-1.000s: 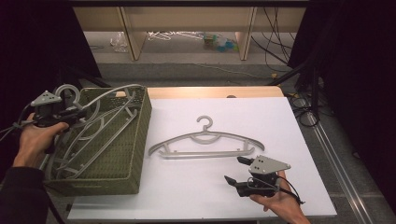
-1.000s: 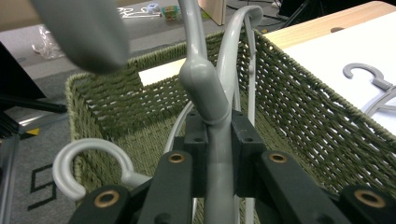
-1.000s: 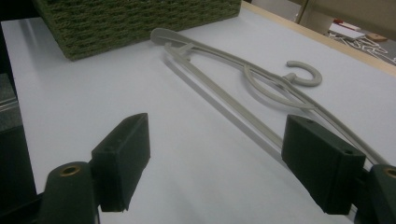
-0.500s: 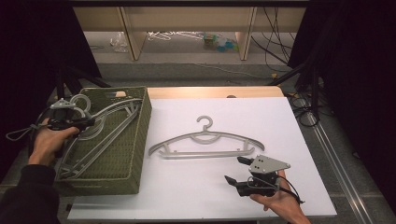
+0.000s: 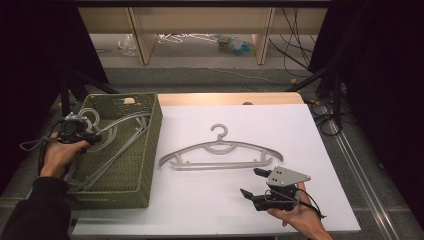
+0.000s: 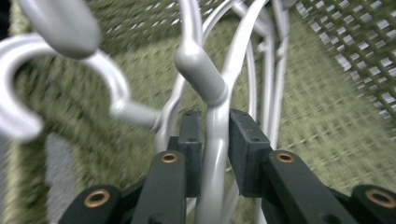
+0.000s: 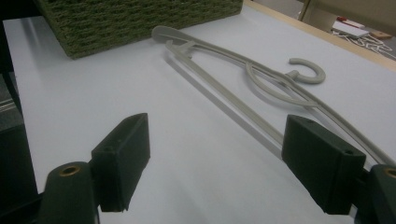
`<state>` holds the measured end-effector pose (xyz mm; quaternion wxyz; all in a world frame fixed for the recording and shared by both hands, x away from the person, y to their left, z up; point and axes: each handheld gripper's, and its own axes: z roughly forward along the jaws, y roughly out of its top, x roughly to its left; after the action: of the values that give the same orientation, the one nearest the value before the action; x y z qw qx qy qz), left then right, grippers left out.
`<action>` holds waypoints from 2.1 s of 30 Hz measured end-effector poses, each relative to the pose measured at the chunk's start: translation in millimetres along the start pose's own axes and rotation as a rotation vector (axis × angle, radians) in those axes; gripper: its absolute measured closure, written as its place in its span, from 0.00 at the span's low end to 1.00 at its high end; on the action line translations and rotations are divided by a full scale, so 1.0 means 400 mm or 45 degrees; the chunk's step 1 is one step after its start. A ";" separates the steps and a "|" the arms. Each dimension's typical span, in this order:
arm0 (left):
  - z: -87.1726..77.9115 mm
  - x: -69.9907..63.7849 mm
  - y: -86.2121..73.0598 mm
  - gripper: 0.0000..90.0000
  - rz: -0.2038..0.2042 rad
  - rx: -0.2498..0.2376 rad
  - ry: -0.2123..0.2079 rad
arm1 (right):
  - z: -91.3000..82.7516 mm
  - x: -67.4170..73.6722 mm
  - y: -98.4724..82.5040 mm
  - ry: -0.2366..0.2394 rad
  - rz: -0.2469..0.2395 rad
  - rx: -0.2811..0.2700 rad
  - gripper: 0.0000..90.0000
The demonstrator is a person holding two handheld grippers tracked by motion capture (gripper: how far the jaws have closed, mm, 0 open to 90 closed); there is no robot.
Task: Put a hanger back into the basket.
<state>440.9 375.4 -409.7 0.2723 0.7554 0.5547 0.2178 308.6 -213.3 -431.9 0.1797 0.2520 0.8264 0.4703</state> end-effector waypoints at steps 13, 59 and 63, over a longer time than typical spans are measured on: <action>-0.080 -0.024 -0.014 0.54 -0.134 -0.159 -0.002 | 0.003 0.000 0.000 0.004 0.005 -0.004 0.27; -0.190 -0.577 -0.149 0.27 0.123 -0.527 -0.635 | 0.007 -0.001 0.000 0.020 0.032 0.007 0.26; -0.178 -0.600 -0.170 0.25 0.156 -0.521 -0.655 | 0.013 -0.002 0.001 0.016 0.021 -0.004 0.25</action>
<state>277.6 174.0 -406.9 0.5358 0.7474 0.3660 0.1428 312.3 -210.1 -434.1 0.1710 0.2555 0.8246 0.4748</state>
